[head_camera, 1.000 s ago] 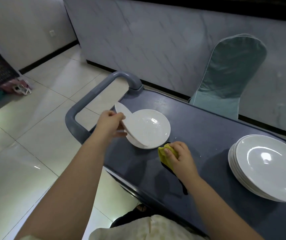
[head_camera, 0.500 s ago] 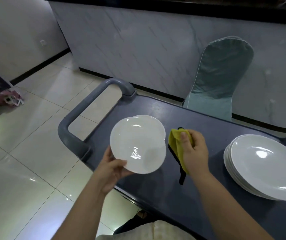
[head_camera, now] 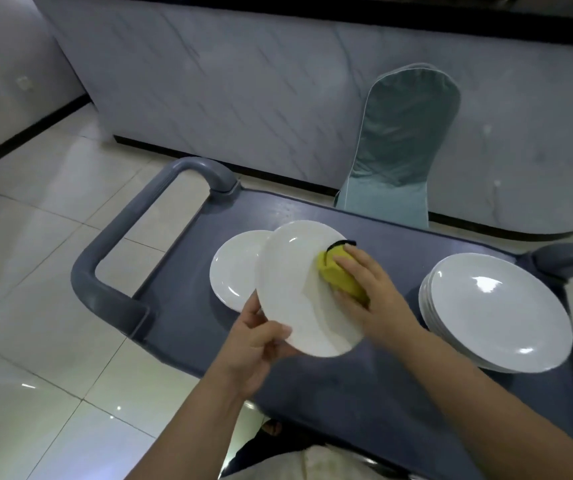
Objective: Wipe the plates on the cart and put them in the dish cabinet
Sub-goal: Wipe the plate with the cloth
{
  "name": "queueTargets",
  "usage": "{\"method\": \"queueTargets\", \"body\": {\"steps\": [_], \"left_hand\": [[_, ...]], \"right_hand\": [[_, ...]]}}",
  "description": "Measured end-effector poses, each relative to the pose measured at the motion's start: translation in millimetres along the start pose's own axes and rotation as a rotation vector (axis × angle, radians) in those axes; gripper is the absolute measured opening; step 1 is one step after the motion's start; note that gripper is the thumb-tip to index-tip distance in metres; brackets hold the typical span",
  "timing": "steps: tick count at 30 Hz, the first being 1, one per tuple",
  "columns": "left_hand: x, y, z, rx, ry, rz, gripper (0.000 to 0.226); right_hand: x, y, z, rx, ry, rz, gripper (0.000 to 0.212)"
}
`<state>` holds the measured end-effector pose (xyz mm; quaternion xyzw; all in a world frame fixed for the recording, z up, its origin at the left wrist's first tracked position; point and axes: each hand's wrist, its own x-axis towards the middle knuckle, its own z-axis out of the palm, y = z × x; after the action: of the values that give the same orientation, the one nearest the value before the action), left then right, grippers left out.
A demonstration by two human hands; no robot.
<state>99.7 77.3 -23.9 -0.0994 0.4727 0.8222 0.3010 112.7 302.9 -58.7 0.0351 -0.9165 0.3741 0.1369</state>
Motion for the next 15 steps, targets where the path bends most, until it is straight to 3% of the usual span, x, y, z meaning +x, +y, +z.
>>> {"method": "queueTargets", "body": {"steps": [3, 7, 9, 12, 15], "left_hand": [[3, -3, 16, 0.068, -0.090, -0.008, 0.070], [14, 5, 17, 0.055, -0.154, 0.060, 0.063], [18, 5, 11, 0.036, -0.163, 0.076, 0.064], [16, -1, 12, 0.089, -0.231, 0.028, 0.069], [14, -6, 25, 0.135, -0.336, -0.011, 0.071]], "right_hand": [[37, -41, 6, 0.091, 0.154, 0.137, 0.058], [-5, -61, 16, 0.101, -0.069, -0.171, 0.053], [-38, -32, 0, 0.066, -0.122, -0.164, 0.053], [-39, 1, -29, 0.020, 0.062, 0.042, 0.064], [9, -18, -31, 0.037, 0.272, 0.132, 0.054]]}}
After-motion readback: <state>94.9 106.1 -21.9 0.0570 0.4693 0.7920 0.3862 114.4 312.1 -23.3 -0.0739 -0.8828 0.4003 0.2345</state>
